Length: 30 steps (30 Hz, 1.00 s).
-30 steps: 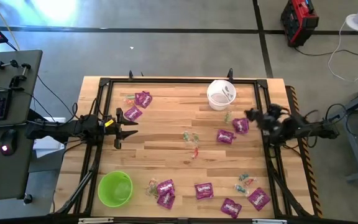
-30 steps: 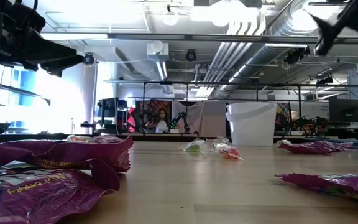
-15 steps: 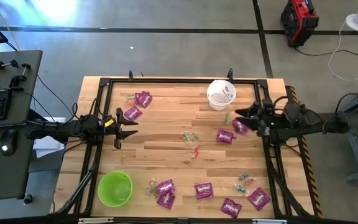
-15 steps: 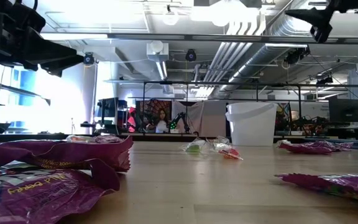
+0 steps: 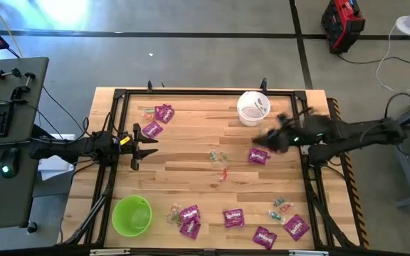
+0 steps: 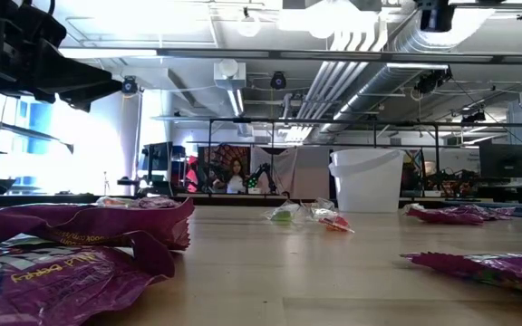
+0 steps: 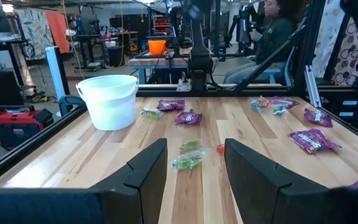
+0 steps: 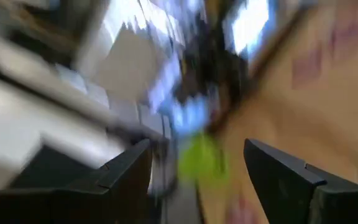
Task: Sort candy by brand, put in halloween buckets
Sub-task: Put the blue gummy into the white bucket
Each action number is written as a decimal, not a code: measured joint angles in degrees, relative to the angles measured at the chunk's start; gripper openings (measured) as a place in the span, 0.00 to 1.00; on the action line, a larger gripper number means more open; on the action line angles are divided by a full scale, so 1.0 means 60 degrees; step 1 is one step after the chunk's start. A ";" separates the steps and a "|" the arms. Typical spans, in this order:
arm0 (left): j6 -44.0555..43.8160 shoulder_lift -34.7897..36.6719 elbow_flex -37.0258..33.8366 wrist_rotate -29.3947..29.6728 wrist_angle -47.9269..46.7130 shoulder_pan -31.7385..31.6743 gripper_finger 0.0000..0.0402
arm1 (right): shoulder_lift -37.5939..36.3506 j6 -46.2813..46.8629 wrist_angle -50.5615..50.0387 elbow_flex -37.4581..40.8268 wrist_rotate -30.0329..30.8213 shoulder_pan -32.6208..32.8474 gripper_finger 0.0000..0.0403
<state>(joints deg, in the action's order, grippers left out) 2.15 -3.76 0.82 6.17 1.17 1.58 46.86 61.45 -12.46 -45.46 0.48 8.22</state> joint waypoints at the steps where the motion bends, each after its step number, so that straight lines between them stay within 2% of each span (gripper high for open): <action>1: 0.0002 0.0002 0.0000 0.0001 0.0000 0.0001 0.38 | 0.0446 0.0378 -0.1196 -0.0418 -0.0563 0.0149 0.62; 5: 0.0003 0.0002 0.0000 0.0000 0.0000 0.0003 0.38 | 0.2148 0.1397 -0.6450 -0.1924 -0.2453 0.0948 0.62; 7: 0.0003 0.0000 0.0000 0.0000 0.0000 0.0002 0.38 | 0.2798 0.2182 -0.8457 -0.2257 -0.2675 0.1566 0.62; 9: 0.0000 0.0002 0.0000 0.0000 -0.0002 0.0000 0.38 | 0.3271 0.2685 -0.9436 -0.2251 -0.2805 0.2228 0.62; 12: 0.0003 0.0002 0.0000 0.0000 0.0000 0.0003 0.38 | 0.3514 0.3625 -0.8979 -0.1699 -0.3079 0.3075 0.62; 16: 0.0002 0.0000 0.0000 0.0000 0.0000 0.0002 0.38 | 0.3546 0.6071 -0.6903 -0.0069 -0.3479 0.3975 0.62; 20: 0.0002 0.0002 0.0000 0.0000 -0.0002 0.0004 0.38 | 0.3493 0.8027 -0.6006 0.0960 -0.3169 0.4423 0.62; 24: 0.0002 0.0002 0.0000 0.0000 0.0000 0.0004 0.38 | 0.3493 0.8801 -0.6060 0.1045 -0.2294 0.4691 0.62; 30: 0.0001 0.0002 0.0000 0.0000 0.0000 0.0003 0.38 | 0.3776 0.9261 -0.5369 0.1442 -0.2410 0.4900 0.62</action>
<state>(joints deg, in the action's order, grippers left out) 2.16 -3.75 0.82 6.17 1.17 1.60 69.51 117.02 -44.67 -36.81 -13.98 37.62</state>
